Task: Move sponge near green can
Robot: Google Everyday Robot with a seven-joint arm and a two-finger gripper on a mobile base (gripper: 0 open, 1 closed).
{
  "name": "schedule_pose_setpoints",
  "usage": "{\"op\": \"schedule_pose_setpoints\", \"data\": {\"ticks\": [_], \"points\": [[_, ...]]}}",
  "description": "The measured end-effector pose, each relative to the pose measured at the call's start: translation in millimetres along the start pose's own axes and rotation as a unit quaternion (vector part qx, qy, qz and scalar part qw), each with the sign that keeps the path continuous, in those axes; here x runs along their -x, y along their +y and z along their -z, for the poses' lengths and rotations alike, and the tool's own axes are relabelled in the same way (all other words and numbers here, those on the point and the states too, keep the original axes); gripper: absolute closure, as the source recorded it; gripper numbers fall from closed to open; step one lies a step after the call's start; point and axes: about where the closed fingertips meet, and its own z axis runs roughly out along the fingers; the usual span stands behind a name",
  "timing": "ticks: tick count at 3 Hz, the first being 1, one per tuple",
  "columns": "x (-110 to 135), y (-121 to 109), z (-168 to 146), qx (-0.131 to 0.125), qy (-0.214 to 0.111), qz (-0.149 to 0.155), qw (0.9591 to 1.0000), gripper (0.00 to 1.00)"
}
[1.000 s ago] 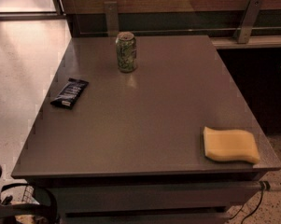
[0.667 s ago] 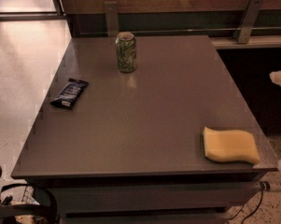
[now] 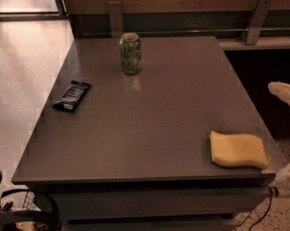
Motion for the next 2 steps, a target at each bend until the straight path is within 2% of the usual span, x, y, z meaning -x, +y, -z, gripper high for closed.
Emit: {"op": "schedule_pose_setpoints", "data": {"ticks": [1,2], "points": [[0.1,0.0,-0.1,0.0,0.001,0.0,1.0,0.0],[-24.3,-1.9,6.6,-0.015,-0.023,-0.024,0.9994,0.0]]}}
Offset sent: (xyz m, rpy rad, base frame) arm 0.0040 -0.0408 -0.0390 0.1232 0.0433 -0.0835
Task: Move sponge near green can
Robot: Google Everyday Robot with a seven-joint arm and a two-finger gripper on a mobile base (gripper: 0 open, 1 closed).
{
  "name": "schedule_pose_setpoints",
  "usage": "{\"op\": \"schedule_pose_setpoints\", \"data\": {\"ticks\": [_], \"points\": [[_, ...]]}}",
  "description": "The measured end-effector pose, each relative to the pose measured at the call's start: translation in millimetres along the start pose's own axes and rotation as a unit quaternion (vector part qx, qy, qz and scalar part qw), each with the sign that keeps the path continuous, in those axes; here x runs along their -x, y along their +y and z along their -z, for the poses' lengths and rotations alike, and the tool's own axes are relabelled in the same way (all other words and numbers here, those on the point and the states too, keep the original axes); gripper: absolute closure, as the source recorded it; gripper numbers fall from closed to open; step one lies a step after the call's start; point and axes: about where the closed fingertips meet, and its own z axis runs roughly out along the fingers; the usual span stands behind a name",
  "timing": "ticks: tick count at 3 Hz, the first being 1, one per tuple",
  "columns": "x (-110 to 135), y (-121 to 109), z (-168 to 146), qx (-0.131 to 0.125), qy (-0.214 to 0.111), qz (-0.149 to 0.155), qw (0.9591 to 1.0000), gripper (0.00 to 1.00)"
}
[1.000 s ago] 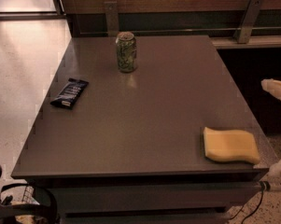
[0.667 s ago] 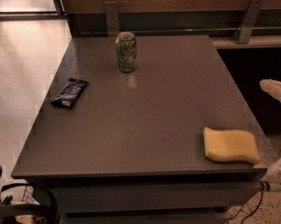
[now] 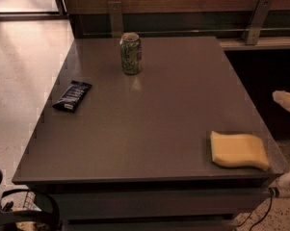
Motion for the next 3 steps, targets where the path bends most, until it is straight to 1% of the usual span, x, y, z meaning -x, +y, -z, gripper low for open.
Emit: {"op": "schedule_pose_setpoints", "data": {"ticks": [1,2,3], "points": [[-20.4,0.6,7.4,-0.013,-0.021,-0.013,0.9996,0.0],[-35.9,3.7,1.9,-0.014,-0.032,-0.021,0.9992,0.0],[-62.4,8.5,-19.0,0.001,-0.04,-0.044,0.9982,0.0]]}}
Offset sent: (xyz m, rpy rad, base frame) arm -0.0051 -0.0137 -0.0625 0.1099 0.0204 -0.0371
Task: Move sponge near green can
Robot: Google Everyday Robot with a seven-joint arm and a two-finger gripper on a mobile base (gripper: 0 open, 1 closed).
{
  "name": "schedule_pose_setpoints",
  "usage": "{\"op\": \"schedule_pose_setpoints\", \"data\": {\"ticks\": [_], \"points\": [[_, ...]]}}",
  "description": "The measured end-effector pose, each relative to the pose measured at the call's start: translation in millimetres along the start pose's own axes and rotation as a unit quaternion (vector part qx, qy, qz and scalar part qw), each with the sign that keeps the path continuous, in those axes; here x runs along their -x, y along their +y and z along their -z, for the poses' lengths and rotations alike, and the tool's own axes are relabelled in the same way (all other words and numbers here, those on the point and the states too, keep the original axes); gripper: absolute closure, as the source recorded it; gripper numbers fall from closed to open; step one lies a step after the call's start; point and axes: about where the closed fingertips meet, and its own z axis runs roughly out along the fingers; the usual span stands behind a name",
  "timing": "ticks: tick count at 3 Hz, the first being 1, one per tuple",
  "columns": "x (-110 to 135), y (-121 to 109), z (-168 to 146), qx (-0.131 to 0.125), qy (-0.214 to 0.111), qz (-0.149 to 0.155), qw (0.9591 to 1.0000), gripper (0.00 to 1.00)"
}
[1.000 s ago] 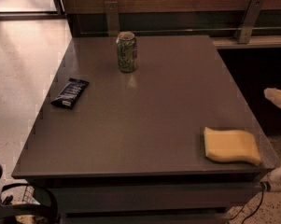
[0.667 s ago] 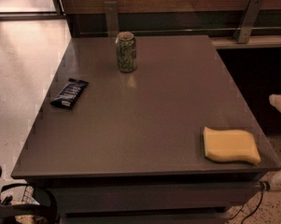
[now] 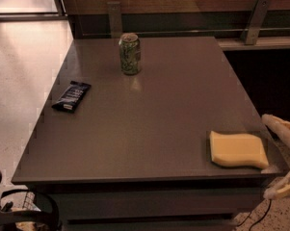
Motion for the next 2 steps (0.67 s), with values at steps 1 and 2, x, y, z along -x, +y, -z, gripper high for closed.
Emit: {"op": "schedule_pose_setpoints", "data": {"ticks": [1,2], "points": [[-14.1,0.6,-10.1,0.01,-0.005,-0.013,0.9998,0.0],[-12.8,0.7,-11.6,0.012,-0.006,-0.012,0.9998,0.18]]}}
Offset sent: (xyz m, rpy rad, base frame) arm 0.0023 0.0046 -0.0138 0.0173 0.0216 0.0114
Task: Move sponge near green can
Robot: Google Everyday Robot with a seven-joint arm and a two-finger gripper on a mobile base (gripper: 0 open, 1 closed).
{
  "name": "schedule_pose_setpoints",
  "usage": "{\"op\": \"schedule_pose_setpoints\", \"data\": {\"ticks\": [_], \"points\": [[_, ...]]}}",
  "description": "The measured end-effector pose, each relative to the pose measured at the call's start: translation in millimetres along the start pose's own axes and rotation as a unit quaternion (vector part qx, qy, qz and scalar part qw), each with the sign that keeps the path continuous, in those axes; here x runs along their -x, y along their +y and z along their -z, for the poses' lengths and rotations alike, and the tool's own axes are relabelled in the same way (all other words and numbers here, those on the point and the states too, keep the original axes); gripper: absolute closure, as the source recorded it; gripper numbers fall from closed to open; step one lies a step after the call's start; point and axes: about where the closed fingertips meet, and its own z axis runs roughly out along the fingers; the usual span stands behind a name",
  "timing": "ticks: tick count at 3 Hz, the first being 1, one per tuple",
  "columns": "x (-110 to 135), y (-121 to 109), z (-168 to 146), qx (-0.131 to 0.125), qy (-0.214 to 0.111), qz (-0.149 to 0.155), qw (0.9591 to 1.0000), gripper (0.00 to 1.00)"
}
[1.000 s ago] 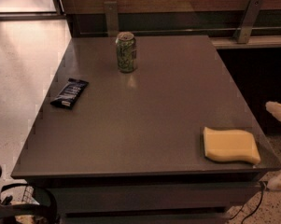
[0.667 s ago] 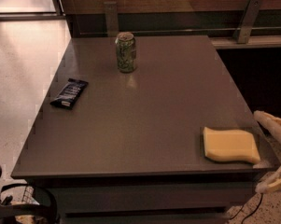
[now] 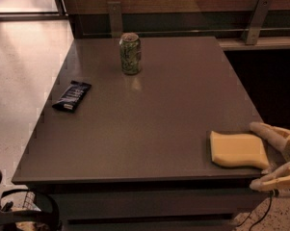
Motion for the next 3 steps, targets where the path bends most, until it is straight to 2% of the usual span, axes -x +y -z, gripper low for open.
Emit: {"op": "schedule_pose_setpoints", "data": {"ticks": [3], "points": [[2.4,0.4,-5.3,0.005,-0.001,0.002,1.0,0.88]]}}
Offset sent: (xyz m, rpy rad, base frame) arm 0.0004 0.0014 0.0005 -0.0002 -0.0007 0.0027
